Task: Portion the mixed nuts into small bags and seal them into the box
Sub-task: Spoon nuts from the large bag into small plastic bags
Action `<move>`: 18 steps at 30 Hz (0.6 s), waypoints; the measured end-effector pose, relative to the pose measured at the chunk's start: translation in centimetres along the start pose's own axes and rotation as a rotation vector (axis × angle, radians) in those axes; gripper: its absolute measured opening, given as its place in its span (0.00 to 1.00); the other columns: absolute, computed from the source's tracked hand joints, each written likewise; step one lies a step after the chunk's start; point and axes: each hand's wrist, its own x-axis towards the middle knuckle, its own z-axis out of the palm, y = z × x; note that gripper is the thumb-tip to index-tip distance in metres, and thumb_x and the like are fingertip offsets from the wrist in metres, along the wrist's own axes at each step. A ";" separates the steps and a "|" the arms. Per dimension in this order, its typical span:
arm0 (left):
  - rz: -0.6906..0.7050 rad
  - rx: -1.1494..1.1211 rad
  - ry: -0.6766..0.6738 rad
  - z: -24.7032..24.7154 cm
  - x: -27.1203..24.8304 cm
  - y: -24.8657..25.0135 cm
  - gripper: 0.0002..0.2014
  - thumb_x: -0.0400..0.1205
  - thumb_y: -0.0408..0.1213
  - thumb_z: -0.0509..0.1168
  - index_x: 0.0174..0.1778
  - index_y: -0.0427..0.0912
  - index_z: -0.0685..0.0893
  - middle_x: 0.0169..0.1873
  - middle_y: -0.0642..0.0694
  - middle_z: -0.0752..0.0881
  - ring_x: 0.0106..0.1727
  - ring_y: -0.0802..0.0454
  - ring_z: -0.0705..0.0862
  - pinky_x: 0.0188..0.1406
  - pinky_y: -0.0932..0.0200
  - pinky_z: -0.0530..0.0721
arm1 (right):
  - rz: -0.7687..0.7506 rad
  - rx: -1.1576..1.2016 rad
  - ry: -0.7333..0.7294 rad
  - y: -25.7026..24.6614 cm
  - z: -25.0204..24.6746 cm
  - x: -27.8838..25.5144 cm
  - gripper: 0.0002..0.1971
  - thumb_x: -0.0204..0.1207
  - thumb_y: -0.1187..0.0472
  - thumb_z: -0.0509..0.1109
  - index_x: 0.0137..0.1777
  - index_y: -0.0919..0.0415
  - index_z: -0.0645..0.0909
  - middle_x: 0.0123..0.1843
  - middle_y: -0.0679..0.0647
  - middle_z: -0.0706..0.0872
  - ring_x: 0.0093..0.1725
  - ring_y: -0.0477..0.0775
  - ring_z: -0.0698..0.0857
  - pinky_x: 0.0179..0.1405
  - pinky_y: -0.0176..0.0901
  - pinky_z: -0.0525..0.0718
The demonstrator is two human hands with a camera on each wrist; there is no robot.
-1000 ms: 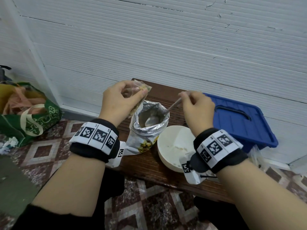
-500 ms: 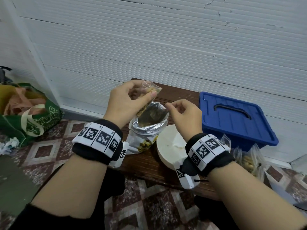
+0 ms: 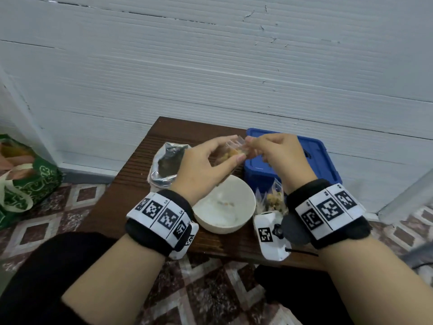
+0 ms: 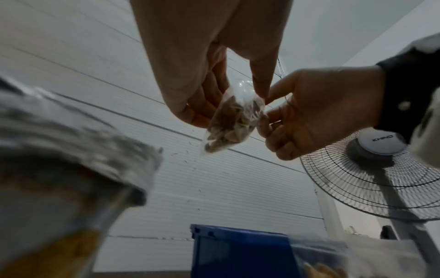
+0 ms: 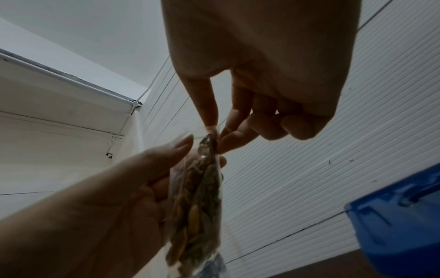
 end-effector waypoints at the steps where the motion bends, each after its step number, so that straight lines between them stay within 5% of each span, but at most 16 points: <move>1: -0.004 0.003 -0.015 0.9 -0.3 -0.1 0.19 0.76 0.41 0.74 0.63 0.51 0.84 0.48 0.59 0.88 0.52 0.66 0.84 0.51 0.77 0.77 | 0.005 -0.028 -0.013 0.3 -0.8 -0.2 0.13 0.77 0.60 0.72 0.34 0.67 0.87 0.28 0.51 0.82 0.22 0.32 0.76 0.24 0.22 0.70; 4: -0.028 -0.021 -0.092 3.3 -1.3 -0.2 0.22 0.76 0.43 0.74 0.67 0.54 0.82 0.52 0.62 0.86 0.56 0.70 0.83 0.56 0.76 0.77 | 0.020 -0.098 -0.029 1.2 -2.9 -1.0 0.13 0.76 0.65 0.72 0.39 0.78 0.85 0.31 0.55 0.87 0.29 0.30 0.82 0.29 0.23 0.75; 9: -0.067 -0.089 -0.232 6.5 -2.3 -0.7 0.33 0.72 0.42 0.77 0.74 0.54 0.76 0.60 0.63 0.84 0.63 0.69 0.80 0.64 0.70 0.77 | 0.048 -0.170 0.022 2.5 -5.6 -1.7 0.13 0.74 0.62 0.73 0.34 0.72 0.87 0.37 0.65 0.89 0.42 0.53 0.87 0.42 0.38 0.82; 12: -0.123 -0.094 -0.270 7.8 -2.6 -1.2 0.34 0.70 0.41 0.79 0.73 0.50 0.77 0.58 0.61 0.85 0.61 0.70 0.81 0.64 0.69 0.78 | 0.074 -0.184 0.039 3.2 -6.7 -2.2 0.12 0.74 0.62 0.73 0.32 0.70 0.87 0.37 0.60 0.91 0.48 0.54 0.89 0.52 0.45 0.84; 15: -0.141 -0.083 -0.237 8.9 -2.8 -1.6 0.26 0.70 0.38 0.80 0.64 0.46 0.83 0.50 0.57 0.89 0.54 0.66 0.85 0.60 0.62 0.82 | 0.077 -0.193 0.046 3.9 -7.3 -2.7 0.15 0.74 0.59 0.74 0.31 0.70 0.87 0.33 0.60 0.89 0.43 0.58 0.88 0.47 0.49 0.83; 18: -0.156 -0.053 -0.223 9.8 -2.8 -1.8 0.23 0.69 0.39 0.80 0.61 0.48 0.84 0.47 0.56 0.89 0.51 0.64 0.85 0.59 0.61 0.83 | 0.078 -0.246 0.044 4.0 -7.9 -3.3 0.22 0.72 0.46 0.75 0.27 0.64 0.84 0.21 0.48 0.80 0.26 0.45 0.79 0.32 0.36 0.76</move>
